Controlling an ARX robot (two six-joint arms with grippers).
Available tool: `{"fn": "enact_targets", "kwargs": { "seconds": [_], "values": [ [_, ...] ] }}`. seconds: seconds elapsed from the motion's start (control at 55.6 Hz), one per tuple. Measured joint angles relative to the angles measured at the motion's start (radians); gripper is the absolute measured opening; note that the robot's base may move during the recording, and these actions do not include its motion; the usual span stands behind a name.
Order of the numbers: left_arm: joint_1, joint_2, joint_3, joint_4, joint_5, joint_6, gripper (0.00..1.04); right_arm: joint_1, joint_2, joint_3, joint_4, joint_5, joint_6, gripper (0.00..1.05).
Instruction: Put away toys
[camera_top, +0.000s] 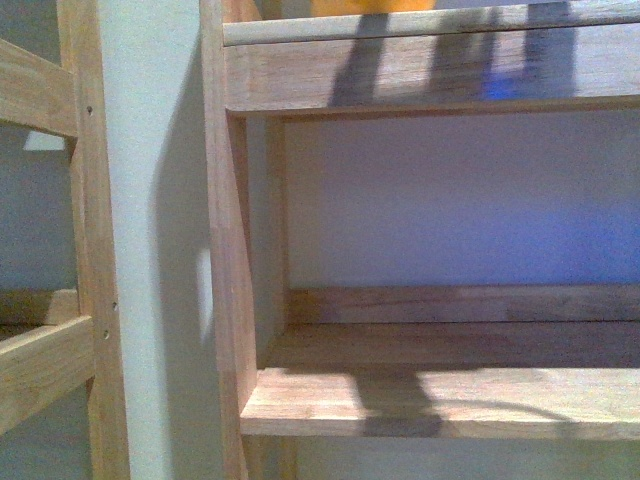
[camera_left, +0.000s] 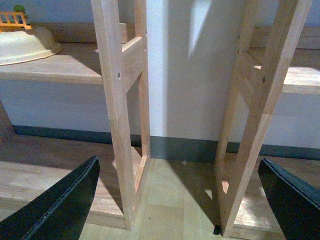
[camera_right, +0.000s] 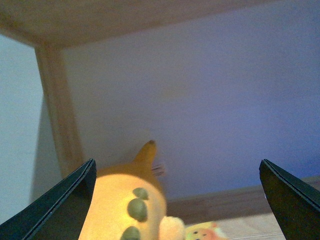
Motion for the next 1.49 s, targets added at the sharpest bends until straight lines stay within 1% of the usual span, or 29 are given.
{"fn": "enact_targets", "kwargs": {
  "seconds": [0.126, 0.252, 0.324, 0.485, 0.539, 0.719, 0.791, 0.881, 0.953, 1.06, 1.168, 1.24, 1.384, 1.42, 1.492],
  "values": [
    [0.0, 0.0, 0.0, 0.0, 0.0, 0.0, 0.98, 0.02, -0.165, -0.192, 0.11, 0.067, -0.1, 0.98],
    [0.0, 0.0, 0.0, 0.0, 0.0, 0.0, 0.98, 0.014, -0.296, -0.351, 0.163, 0.088, -0.155, 0.98],
    [0.0, 0.0, 0.0, 0.0, 0.0, 0.0, 0.98, -0.031, -0.385, -0.425, 0.129, 0.085, -0.156, 0.98],
    [0.0, 0.0, 0.0, 0.0, 0.0, 0.0, 0.98, -0.163, -0.552, -0.51, 0.056, 0.06, -0.116, 0.98],
    [0.0, 0.0, 0.0, 0.0, 0.0, 0.0, 0.98, -0.19, -0.588, -0.529, 0.042, 0.053, -0.111, 0.98],
    [0.0, 0.0, 0.0, 0.0, 0.0, 0.0, 0.98, -0.302, -0.708, -0.605, -0.016, -0.027, -0.069, 0.98],
    [0.0, 0.0, 0.0, 0.0, 0.0, 0.0, 0.98, -0.37, -0.753, -0.65, -0.048, -0.072, -0.033, 0.98],
    [0.0, 0.0, 0.0, 0.0, 0.0, 0.0, 0.98, -0.438, -0.788, -0.704, -0.048, -0.116, -0.003, 0.98],
    [0.0, 0.0, 0.0, 0.0, 0.0, 0.0, 0.98, -0.494, -0.821, -0.771, -0.04, -0.169, 0.017, 0.98],
    [0.0, 0.0, 0.0, 0.0, 0.0, 0.0, 0.98, -0.548, -0.871, -0.87, -0.046, -0.241, 0.04, 0.98],
    [0.0, 0.0, 0.0, 0.0, 0.0, 0.0, 0.98, -0.557, -0.931, -0.972, -0.089, -0.286, 0.073, 0.98],
    [0.0, 0.0, 0.0, 0.0, 0.0, 0.0, 0.98, -0.535, -0.978, -1.053, -0.101, -0.301, 0.087, 0.98],
    [0.0, 0.0, 0.0, 0.0, 0.0, 0.0, 0.98, -0.467, -1.057, -1.184, -0.111, -0.29, 0.122, 0.98],
    [0.0, 0.0, 0.0, 0.0, 0.0, 0.0, 0.98, -0.429, -1.086, -1.233, -0.109, -0.255, 0.123, 0.98],
    [0.0, 0.0, 0.0, 0.0, 0.0, 0.0, 0.98, -0.357, -1.131, -1.304, -0.145, -0.222, 0.131, 0.98]
  ]
}}
